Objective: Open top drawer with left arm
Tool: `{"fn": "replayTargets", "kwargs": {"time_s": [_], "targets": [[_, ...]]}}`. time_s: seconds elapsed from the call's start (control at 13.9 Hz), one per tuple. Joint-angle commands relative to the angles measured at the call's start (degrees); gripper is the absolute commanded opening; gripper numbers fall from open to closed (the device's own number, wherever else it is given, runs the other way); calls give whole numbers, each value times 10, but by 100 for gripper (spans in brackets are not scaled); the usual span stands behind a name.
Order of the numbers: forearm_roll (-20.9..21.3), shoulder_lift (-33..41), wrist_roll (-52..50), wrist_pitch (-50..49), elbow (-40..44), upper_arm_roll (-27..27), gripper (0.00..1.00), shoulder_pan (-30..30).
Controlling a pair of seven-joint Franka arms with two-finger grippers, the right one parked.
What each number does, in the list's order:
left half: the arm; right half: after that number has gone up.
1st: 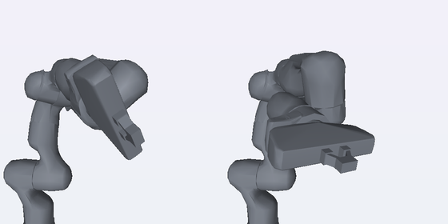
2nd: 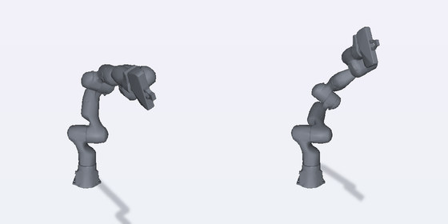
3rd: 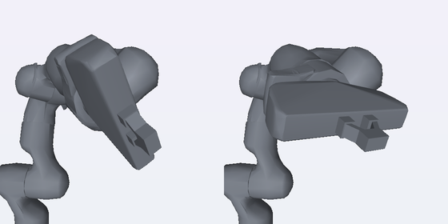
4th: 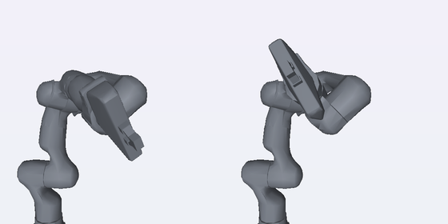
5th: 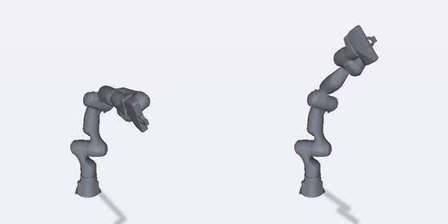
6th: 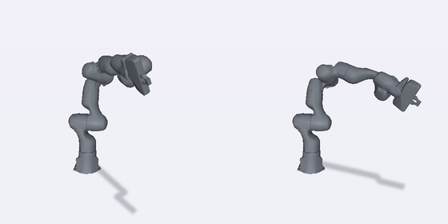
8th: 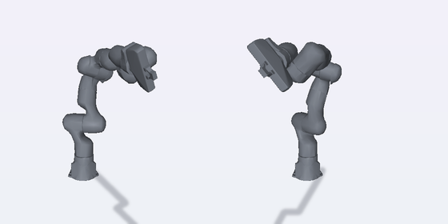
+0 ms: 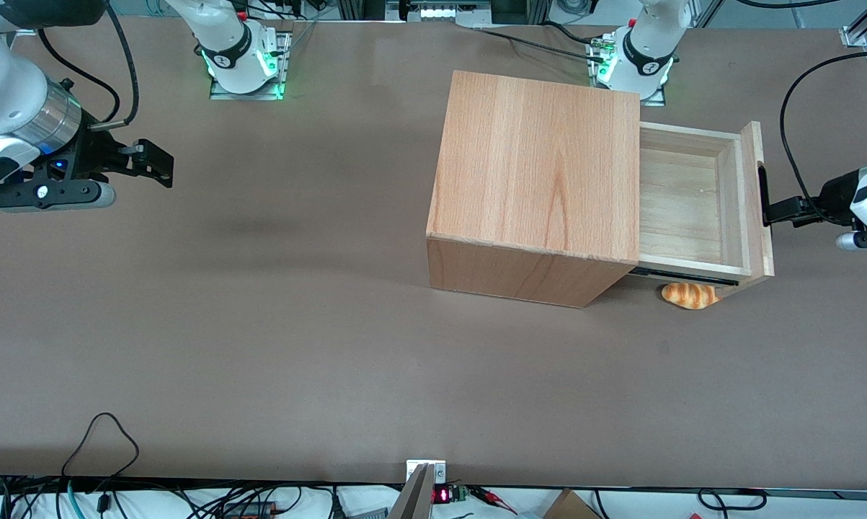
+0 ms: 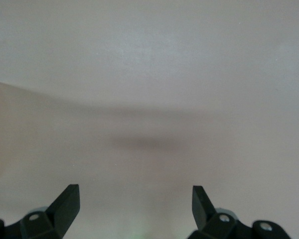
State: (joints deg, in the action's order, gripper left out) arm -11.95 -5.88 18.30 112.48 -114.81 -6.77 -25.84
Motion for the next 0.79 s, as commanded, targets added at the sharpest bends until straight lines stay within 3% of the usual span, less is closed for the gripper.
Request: {"fn": "replayTargets", "kwargs": {"time_s": [0.0,0.36,0.72], "targets": [[16,3,8,-42,43,-2,100,-11],[16,3,7,-193,193,0,100,-24],[25,5,6,-254,280,-7,100,-24]]}}
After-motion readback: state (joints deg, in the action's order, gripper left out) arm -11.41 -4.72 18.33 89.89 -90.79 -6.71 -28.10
